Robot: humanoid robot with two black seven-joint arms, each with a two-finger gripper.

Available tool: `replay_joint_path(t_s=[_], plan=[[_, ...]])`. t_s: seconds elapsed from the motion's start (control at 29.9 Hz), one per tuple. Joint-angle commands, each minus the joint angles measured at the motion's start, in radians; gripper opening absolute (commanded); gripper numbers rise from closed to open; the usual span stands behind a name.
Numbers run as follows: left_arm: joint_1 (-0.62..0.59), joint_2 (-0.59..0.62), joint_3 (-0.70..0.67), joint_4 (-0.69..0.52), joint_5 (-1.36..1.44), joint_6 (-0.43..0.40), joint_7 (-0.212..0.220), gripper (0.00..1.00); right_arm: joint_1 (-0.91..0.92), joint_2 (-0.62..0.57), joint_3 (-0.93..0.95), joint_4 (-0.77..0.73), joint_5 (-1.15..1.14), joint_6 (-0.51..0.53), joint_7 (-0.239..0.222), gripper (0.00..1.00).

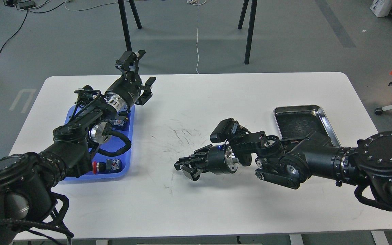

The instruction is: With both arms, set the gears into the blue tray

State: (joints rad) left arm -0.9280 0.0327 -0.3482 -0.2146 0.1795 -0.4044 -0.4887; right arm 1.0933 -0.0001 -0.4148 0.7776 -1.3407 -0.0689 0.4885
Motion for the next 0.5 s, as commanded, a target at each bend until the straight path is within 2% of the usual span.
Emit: replay_joint_path(t_s=[0.0, 0.27, 0.47], plan=[[-0.005, -0.005, 0.0, 0.0, 0.0, 0.001, 0.0, 1.0, -0.016, 0.0, 0.02, -0.008, 0.0, -0.002, 0.0, 0.15], [-0.017, -0.007, 0.0, 0.001, 0.0, 0.006, 0.0, 1.0, -0.026, 0.0, 0.03, -0.009, 0.0, -0.003, 0.0, 0.18], [-0.017, -0.011, 0.002, 0.0, 0.0, 0.012, 0.0, 1.0, -0.043, 0.0, 0.077, -0.021, 0.002, 0.0, 0.0, 0.31]])
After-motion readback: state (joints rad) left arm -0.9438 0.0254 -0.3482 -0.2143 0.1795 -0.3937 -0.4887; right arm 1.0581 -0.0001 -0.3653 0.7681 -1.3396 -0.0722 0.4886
